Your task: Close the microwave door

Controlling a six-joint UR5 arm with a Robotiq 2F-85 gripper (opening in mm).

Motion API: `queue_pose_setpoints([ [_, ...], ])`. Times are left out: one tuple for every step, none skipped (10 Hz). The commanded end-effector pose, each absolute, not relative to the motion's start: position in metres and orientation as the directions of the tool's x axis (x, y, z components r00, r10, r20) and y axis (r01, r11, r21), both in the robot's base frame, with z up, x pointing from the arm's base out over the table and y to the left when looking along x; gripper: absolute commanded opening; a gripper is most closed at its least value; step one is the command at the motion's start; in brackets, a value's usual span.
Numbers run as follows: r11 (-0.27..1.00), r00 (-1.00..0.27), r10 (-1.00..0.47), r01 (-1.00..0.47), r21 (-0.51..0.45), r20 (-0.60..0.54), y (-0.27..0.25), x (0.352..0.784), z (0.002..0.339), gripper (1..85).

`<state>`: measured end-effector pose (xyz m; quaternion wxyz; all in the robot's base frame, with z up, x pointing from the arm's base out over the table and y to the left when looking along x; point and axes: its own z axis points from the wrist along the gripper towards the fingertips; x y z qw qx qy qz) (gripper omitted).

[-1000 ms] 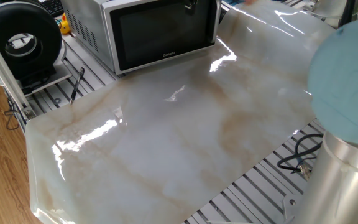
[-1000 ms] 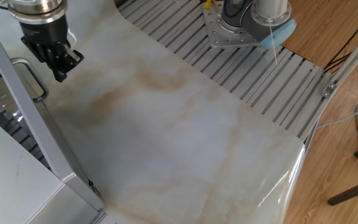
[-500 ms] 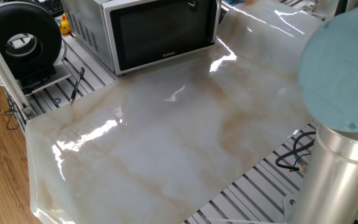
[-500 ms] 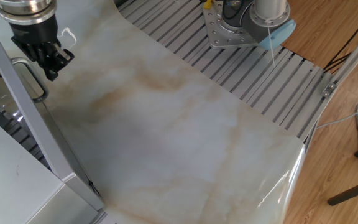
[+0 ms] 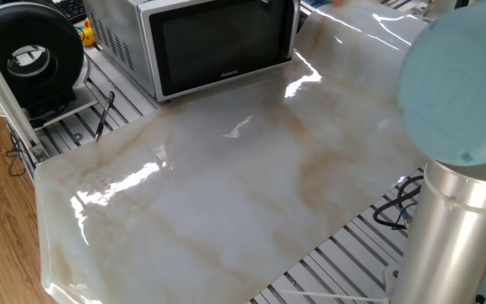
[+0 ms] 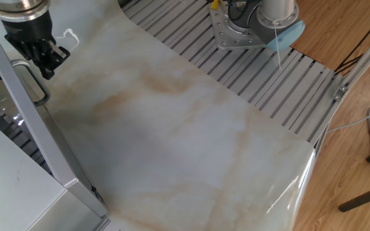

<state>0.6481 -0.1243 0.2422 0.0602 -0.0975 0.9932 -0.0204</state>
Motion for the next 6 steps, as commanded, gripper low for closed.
queue_pose_setpoints([
  [0.984, -0.976, -0.173, -0.167, -0.061, -0.132, -0.129, 0.6526, 0.2442, 1.3],
  [0.984, -0.976, -0.176, -0.17, -0.06, -0.129, -0.129, 0.6518, 0.2441, 1.3],
  [0.983, -0.976, -0.18, -0.173, -0.064, -0.126, -0.1298, 0.6514, 0.2441, 1.3],
  [0.983, -0.976, -0.181, -0.174, -0.063, -0.122, -0.1298, 0.6502, 0.2439, 1.3],
  [0.981, -0.976, -0.186, -0.179, -0.072, -0.115, -0.1322, 0.649, 0.2439, 1.3],
  [0.981, -0.976, -0.189, -0.182, -0.069, -0.108, -0.1318, 0.6471, 0.2436, 1.3],
])
